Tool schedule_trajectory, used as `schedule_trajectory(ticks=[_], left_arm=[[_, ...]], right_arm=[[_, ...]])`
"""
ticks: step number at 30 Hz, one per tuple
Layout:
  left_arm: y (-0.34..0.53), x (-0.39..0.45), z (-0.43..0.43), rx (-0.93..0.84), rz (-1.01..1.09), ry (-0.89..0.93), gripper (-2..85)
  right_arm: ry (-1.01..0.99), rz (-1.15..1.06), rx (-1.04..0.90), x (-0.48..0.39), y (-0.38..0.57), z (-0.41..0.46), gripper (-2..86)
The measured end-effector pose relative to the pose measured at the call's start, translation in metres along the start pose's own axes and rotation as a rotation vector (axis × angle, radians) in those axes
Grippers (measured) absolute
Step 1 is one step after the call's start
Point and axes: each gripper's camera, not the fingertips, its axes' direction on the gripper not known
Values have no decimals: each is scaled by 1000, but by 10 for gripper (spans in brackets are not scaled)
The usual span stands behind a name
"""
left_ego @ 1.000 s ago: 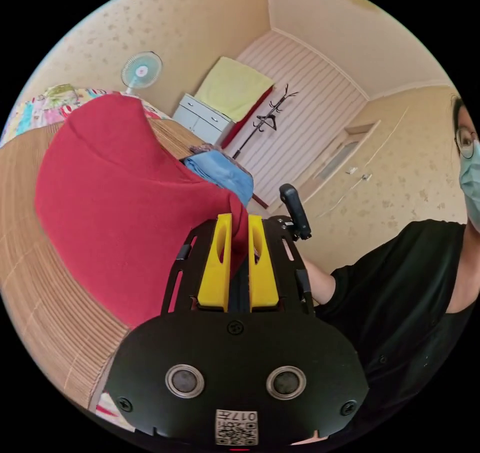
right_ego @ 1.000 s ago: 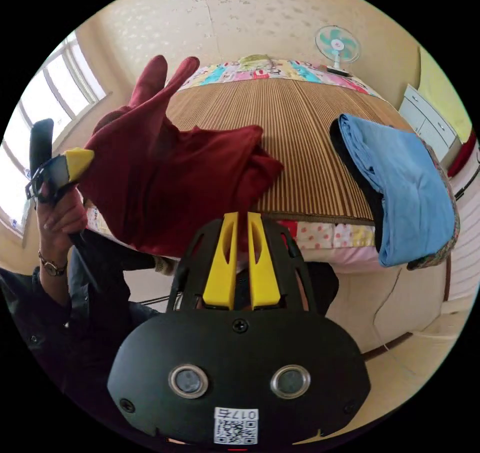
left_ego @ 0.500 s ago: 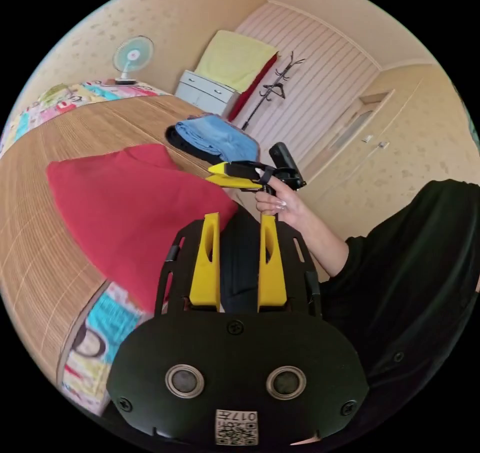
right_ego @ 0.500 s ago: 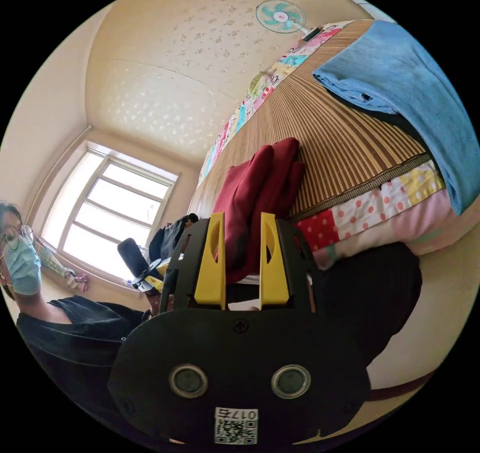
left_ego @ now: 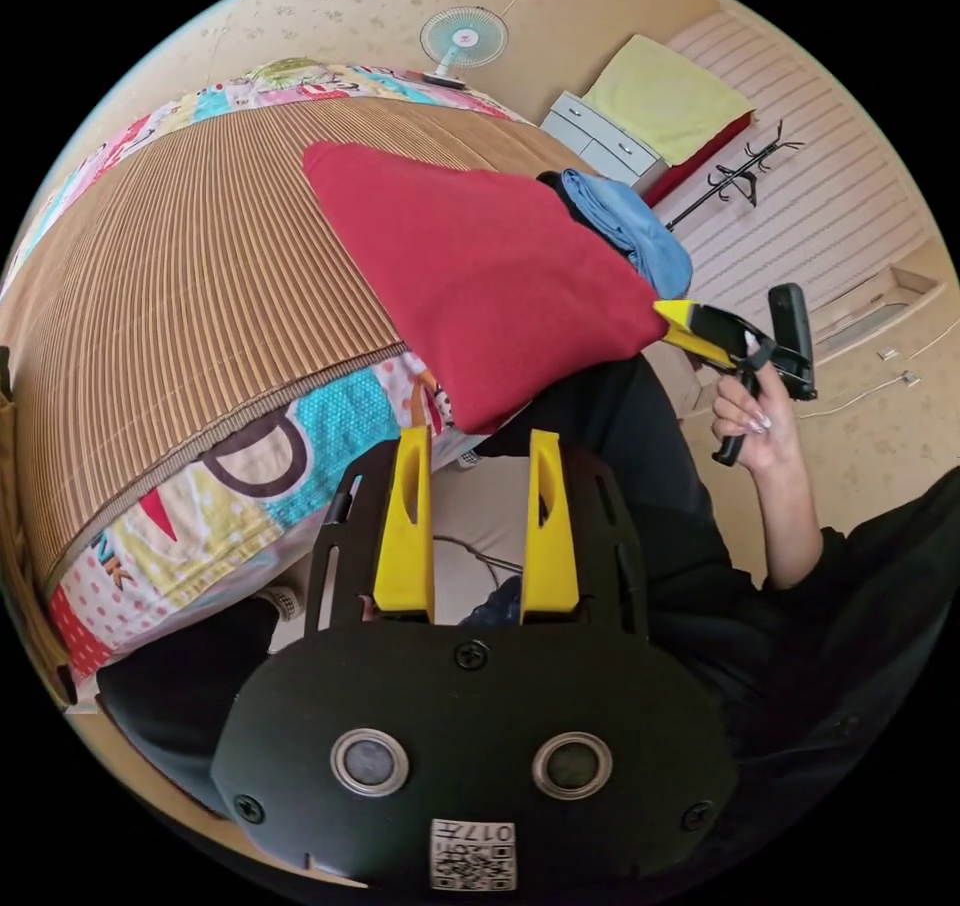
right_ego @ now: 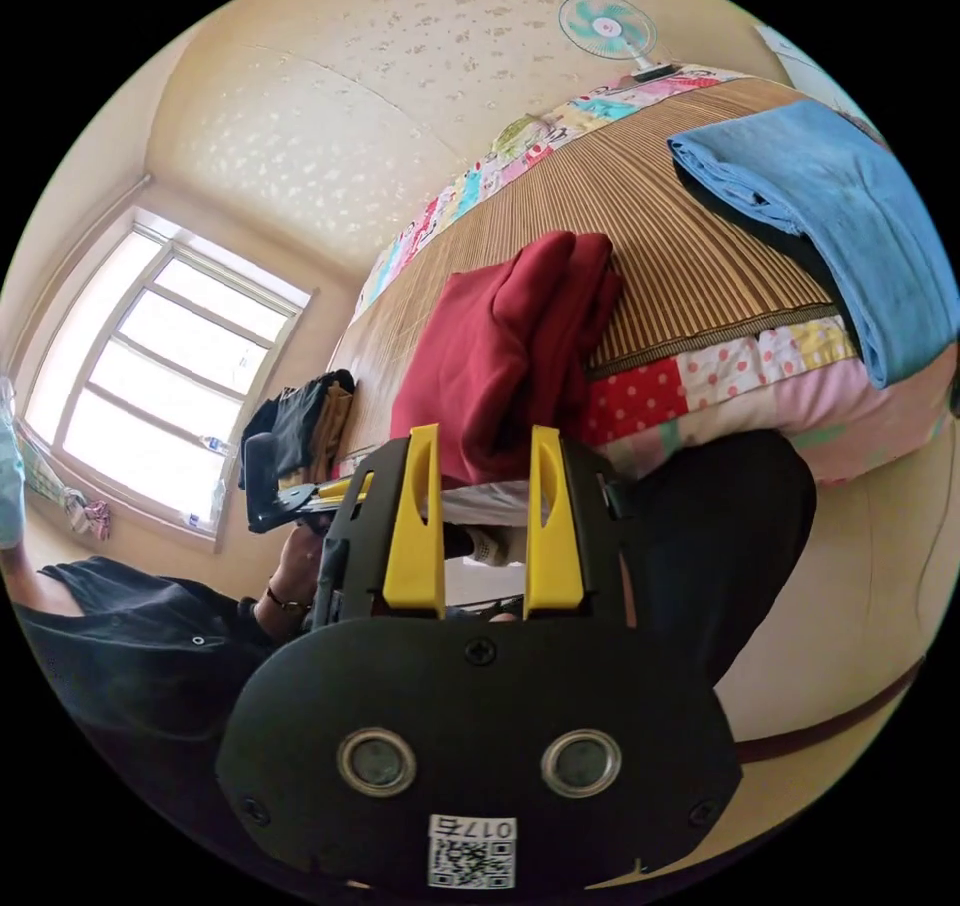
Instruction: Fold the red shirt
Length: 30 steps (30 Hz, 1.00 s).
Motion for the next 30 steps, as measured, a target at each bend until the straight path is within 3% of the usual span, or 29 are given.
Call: schedule_trajectory(ticks=[6,10,15,22,24,26,27,30], left_arm=[[-12,-2,6,39,22,0,66],[-10,-5,-21,80,51,50,43],[-8,-8,19,-44,83,-50,35],[-11,-77,15,-53,-19,233,68],[-11,-109,11,-20,-114,406,136],[-11,-152,13,88,-259,712,194],[-13,-160,14,101,-281,731,206],[-35,-174,20,58,-276,533,231]], right_arm=[[28,-77,-94,-4,-17,2,61],[219,-118,12,-23,-16,-14,39],[442,-135,-186,-29,-22,31,35],[366,-62,-197,-26,-46,1,61],[459,-104,-192,-40,-53,-6,79],[517,-163,-139,-63,-65,-15,82],[523,-179,-122,-69,-68,-17,80],[518,-235,-58,-92,-85,-24,74]])
